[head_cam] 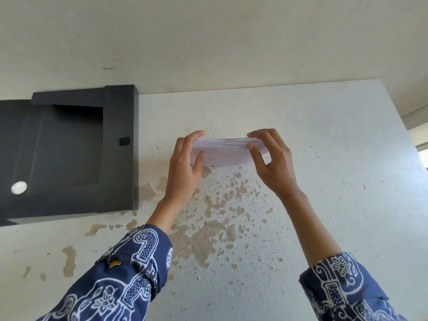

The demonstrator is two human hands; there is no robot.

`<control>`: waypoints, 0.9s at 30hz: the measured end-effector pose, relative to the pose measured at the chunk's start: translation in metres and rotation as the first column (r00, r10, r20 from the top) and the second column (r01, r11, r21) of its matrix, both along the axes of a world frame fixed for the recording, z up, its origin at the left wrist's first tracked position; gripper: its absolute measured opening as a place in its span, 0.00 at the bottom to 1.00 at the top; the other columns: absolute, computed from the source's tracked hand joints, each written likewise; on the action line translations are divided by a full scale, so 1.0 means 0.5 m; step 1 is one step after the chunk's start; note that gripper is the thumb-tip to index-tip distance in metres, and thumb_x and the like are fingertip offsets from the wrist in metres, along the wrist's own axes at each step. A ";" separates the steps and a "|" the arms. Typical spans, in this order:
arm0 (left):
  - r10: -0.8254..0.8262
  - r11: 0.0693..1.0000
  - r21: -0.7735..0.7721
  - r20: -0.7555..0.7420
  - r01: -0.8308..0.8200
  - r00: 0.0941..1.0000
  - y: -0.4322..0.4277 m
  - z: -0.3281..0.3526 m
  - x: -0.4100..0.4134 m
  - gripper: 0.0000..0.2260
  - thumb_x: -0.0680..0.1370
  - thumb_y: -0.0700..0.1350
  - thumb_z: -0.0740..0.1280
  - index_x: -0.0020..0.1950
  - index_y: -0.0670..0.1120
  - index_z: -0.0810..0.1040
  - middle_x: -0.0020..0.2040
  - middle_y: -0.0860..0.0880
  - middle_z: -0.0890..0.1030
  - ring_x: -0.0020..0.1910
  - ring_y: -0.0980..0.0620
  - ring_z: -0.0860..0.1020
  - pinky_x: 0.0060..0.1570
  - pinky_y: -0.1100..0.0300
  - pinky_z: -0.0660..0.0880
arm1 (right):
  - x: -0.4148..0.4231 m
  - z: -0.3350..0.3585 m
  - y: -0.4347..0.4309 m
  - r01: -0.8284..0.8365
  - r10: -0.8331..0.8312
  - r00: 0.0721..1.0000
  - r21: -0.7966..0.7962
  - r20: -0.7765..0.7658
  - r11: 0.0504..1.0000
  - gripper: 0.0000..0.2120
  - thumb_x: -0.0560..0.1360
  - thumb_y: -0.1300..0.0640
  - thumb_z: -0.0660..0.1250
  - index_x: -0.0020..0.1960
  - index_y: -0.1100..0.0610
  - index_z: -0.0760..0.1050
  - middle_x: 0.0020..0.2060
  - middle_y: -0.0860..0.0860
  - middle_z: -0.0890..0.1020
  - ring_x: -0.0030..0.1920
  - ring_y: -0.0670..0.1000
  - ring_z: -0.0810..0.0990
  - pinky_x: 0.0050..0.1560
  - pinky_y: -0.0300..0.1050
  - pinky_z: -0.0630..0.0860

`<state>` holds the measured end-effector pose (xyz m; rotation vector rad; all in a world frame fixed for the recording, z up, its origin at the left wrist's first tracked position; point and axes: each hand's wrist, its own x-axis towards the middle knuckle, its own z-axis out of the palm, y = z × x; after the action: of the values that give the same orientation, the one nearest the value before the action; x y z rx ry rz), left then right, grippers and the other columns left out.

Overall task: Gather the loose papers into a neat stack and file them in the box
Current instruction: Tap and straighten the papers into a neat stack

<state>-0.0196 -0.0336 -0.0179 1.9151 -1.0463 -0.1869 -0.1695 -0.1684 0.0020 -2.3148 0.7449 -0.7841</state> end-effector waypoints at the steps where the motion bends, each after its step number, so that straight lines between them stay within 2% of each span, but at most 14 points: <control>1: 0.003 1.000 -0.006 -0.015 -0.003 1.000 0.000 0.001 -0.001 0.20 0.76 0.33 0.65 0.68 0.42 0.69 0.62 0.41 0.74 0.59 0.61 0.69 0.58 0.77 0.68 | -0.002 -0.001 0.001 -0.001 0.001 1.000 -0.008 0.006 1.000 0.09 0.77 0.59 0.65 0.55 0.62 0.76 0.51 0.55 0.79 0.49 0.51 0.78 0.49 0.57 0.77; 3: 0.010 1.000 -0.019 -0.068 -0.012 0.998 -0.002 0.006 -0.005 0.23 0.77 0.34 0.65 0.70 0.42 0.66 0.66 0.46 0.72 0.63 0.57 0.70 0.64 0.66 0.71 | -0.008 -0.005 0.003 0.000 0.000 1.000 -0.017 0.013 1.000 0.12 0.75 0.56 0.68 0.55 0.62 0.76 0.52 0.56 0.80 0.53 0.52 0.79 0.52 0.57 0.77; 4: 0.017 0.999 -0.025 -0.116 -0.020 0.993 -0.002 0.009 -0.008 0.24 0.77 0.34 0.65 0.72 0.43 0.63 0.66 0.51 0.71 0.64 0.55 0.71 0.65 0.63 0.71 | -0.012 -0.009 0.003 0.002 -0.002 1.000 -0.022 0.011 1.000 0.13 0.75 0.55 0.69 0.55 0.63 0.76 0.54 0.56 0.80 0.54 0.53 0.79 0.53 0.57 0.77; 6: 0.045 0.999 -0.018 -0.250 -0.052 0.967 -0.003 0.014 -0.012 0.27 0.77 0.35 0.65 0.73 0.43 0.60 0.58 0.63 0.69 0.58 0.61 0.73 0.58 0.74 0.71 | -0.019 -0.018 0.003 0.009 -0.009 1.000 -0.040 0.003 0.999 0.14 0.74 0.55 0.70 0.55 0.63 0.77 0.56 0.58 0.80 0.57 0.55 0.79 0.54 0.58 0.78; 7: 0.066 0.998 -0.001 -0.308 -0.069 0.949 -0.004 0.014 -0.013 0.27 0.76 0.36 0.66 0.73 0.44 0.59 0.55 0.65 0.68 0.54 0.63 0.73 0.52 0.79 0.69 | -0.022 -0.022 0.002 0.013 -0.013 1.000 -0.050 -0.002 0.999 0.14 0.74 0.55 0.70 0.55 0.64 0.77 0.57 0.58 0.79 0.57 0.55 0.79 0.54 0.59 0.78; 9: 0.085 0.996 0.037 -0.397 -0.076 0.914 -0.006 0.013 -0.010 0.26 0.76 0.37 0.67 0.72 0.46 0.60 0.52 0.62 0.70 0.50 0.65 0.73 0.47 0.80 0.70 | -0.025 -0.029 0.001 0.019 -0.020 1.000 -0.058 -0.009 0.998 0.13 0.74 0.57 0.70 0.54 0.64 0.77 0.58 0.58 0.79 0.57 0.56 0.79 0.54 0.58 0.79; 11: 0.069 0.997 0.051 -0.469 -0.052 0.880 -0.008 0.011 -0.003 0.21 0.76 0.37 0.67 0.68 0.47 0.66 0.52 0.58 0.73 0.50 0.63 0.74 0.47 0.76 0.72 | -0.025 -0.030 0.004 0.021 -0.021 1.000 -0.018 0.000 1.000 0.14 0.73 0.59 0.71 0.56 0.63 0.75 0.57 0.57 0.79 0.56 0.54 0.79 0.56 0.53 0.78; 13: 0.047 0.999 0.042 -0.515 -0.029 0.856 -0.010 0.009 0.004 0.14 0.76 0.37 0.66 0.61 0.43 0.71 0.50 0.54 0.76 0.48 0.61 0.75 0.45 0.75 0.73 | -0.022 -0.025 0.004 0.036 -0.039 0.999 0.131 0.017 0.991 0.21 0.72 0.59 0.72 0.62 0.63 0.70 0.57 0.53 0.78 0.55 0.47 0.77 0.58 0.42 0.75; 15: 0.029 0.999 0.044 -0.538 -0.007 0.842 -0.011 0.006 0.011 0.09 0.77 0.36 0.65 0.56 0.40 0.73 0.46 0.53 0.78 0.46 0.62 0.76 0.44 0.75 0.72 | -0.019 -0.021 -0.008 0.055 -0.062 0.998 0.343 0.010 0.938 0.25 0.71 0.60 0.72 0.65 0.59 0.66 0.57 0.49 0.75 0.53 0.41 0.75 0.57 0.33 0.72; 16: 0.019 0.999 0.042 -0.550 0.005 0.835 -0.012 0.005 0.014 0.08 0.77 0.36 0.65 0.55 0.40 0.74 0.46 0.53 0.78 0.45 0.63 0.76 0.44 0.75 0.73 | -0.017 -0.020 -0.017 0.057 -0.064 0.998 0.454 0.002 0.889 0.24 0.71 0.60 0.72 0.64 0.57 0.68 0.56 0.49 0.76 0.52 0.40 0.75 0.58 0.35 0.72; 18: -0.001 0.999 0.034 -0.577 0.025 0.817 -0.012 0.001 0.020 0.07 0.77 0.36 0.65 0.53 0.42 0.73 0.44 0.53 0.78 0.43 0.65 0.76 0.44 0.73 0.73 | -0.013 -0.025 -0.037 0.014 -0.033 0.999 0.638 0.019 0.770 0.15 0.72 0.61 0.71 0.58 0.56 0.74 0.51 0.50 0.80 0.51 0.44 0.76 0.56 0.46 0.74; 19: -0.011 0.999 0.031 -0.592 0.036 0.806 -0.013 -0.001 0.022 0.07 0.77 0.36 0.65 0.53 0.43 0.73 0.44 0.53 0.78 0.43 0.64 0.76 0.44 0.73 0.73 | -0.010 -0.028 -0.044 -0.014 -0.016 0.999 0.694 0.037 0.720 0.10 0.73 0.63 0.70 0.54 0.56 0.77 0.49 0.50 0.81 0.50 0.46 0.77 0.54 0.48 0.75; 22: -0.044 0.998 0.013 -0.656 0.069 0.754 -0.015 -0.001 0.021 0.08 0.78 0.35 0.63 0.55 0.43 0.70 0.46 0.53 0.77 0.46 0.59 0.76 0.46 0.70 0.74 | 0.002 -0.034 -0.046 -0.057 -0.001 0.997 0.767 0.075 0.639 0.10 0.74 0.68 0.65 0.52 0.56 0.77 0.47 0.49 0.81 0.50 0.46 0.79 0.50 0.41 0.76; 27: -0.017 1.000 0.003 -0.711 0.027 0.703 -0.026 -0.001 0.013 0.13 0.77 0.34 0.63 0.59 0.46 0.68 0.53 0.50 0.77 0.54 0.56 0.76 0.55 0.64 0.74 | 0.024 -0.040 -0.023 -0.043 -0.067 0.992 0.794 0.105 0.606 0.16 0.74 0.75 0.57 0.57 0.62 0.73 0.51 0.55 0.78 0.48 0.42 0.78 0.48 0.34 0.76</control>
<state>-0.0129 -0.0465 -0.0185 1.6041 -0.5247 -0.8826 -0.1576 -0.1797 -0.0179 -1.4192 0.8330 -0.4403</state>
